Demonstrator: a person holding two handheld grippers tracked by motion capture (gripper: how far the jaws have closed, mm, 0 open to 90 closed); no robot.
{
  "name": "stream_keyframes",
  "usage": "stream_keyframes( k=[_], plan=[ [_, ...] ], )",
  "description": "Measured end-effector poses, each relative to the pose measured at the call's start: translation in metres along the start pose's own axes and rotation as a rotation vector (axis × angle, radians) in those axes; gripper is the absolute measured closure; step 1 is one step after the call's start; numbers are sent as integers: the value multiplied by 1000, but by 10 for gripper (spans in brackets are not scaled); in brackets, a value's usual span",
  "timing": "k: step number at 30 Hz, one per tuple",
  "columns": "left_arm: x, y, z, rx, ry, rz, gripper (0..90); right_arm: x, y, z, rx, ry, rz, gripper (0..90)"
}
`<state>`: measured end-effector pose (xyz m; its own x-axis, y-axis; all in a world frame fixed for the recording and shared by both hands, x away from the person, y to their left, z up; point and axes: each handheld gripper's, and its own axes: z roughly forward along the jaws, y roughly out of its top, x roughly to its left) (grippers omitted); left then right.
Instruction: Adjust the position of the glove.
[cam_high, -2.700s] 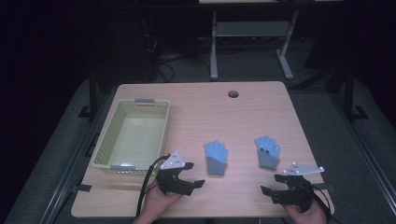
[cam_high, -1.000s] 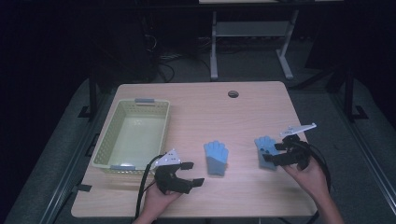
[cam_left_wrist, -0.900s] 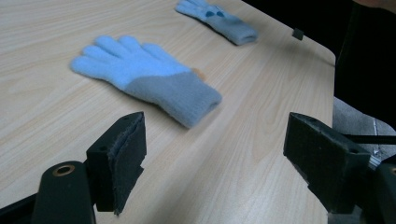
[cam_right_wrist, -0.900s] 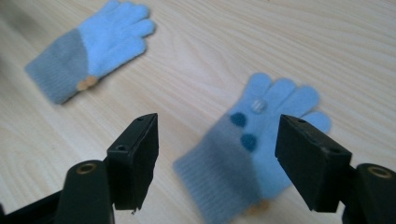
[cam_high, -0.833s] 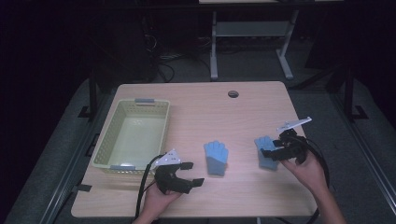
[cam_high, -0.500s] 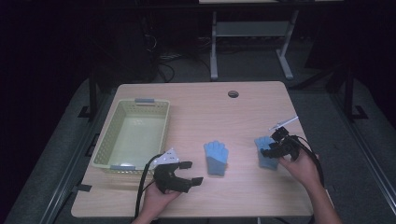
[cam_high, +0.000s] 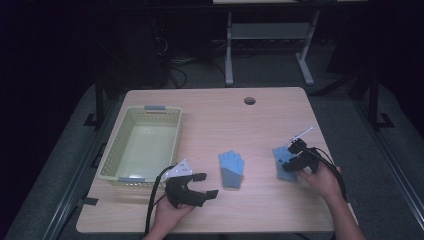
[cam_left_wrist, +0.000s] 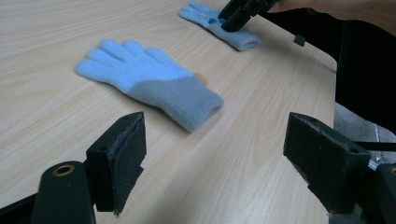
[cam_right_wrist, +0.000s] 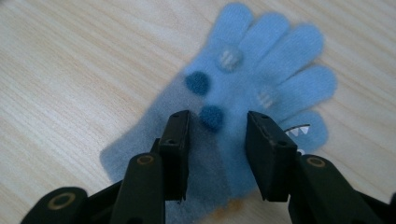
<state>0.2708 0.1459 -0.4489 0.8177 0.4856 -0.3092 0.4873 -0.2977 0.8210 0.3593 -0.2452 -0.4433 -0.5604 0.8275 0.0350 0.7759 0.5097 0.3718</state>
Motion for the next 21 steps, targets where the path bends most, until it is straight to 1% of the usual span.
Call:
stream_keyframes(
  k=[1, 4, 5, 6, 8, 10, 11, 13, 15, 19, 21],
  plan=[
    [2, -1, 1, 3, -3, -9, 207, -1, -1, 0, -3, 9, 11, 611],
    [2, -2, 1, 4, -5, -18, 207, -2, -2, 0, -7, 12, 23, 635],
    [2, -1, 1, 2, -6, -19, 208, -2, -2, 0, -2, 13, 33, 659],
    [1, -1, 0, 1, -6, -18, 208, -2, -2, 0, -2, 13, 33, 659],
    [1, 0, -1, -7, -7, -14, 208, -3, -1, 0, 3, 22, 46, 673],
    [0, -1, -1, -22, -19, -26, 207, -4, -2, 0, 2, 31, 62, 694],
    [0, -1, -1, -20, -17, -25, 207, -6, -1, 0, 4, 37, 74, 720],
    [1, -1, -1, -18, -16, -24, 207, -7, -1, 0, 8, 37, 75, 731],
    [1, -1, -1, -14, -15, -24, 207, -8, 0, 0, 8, 37, 90, 758],
    [1, 0, -2, -19, -16, -18, 207, -8, -1, 0, 9, 38, 102, 775],
    [1, 0, -2, -21, -15, -22, 207, -8, 0, 0, 12, 37, 107, 806]
  ],
)
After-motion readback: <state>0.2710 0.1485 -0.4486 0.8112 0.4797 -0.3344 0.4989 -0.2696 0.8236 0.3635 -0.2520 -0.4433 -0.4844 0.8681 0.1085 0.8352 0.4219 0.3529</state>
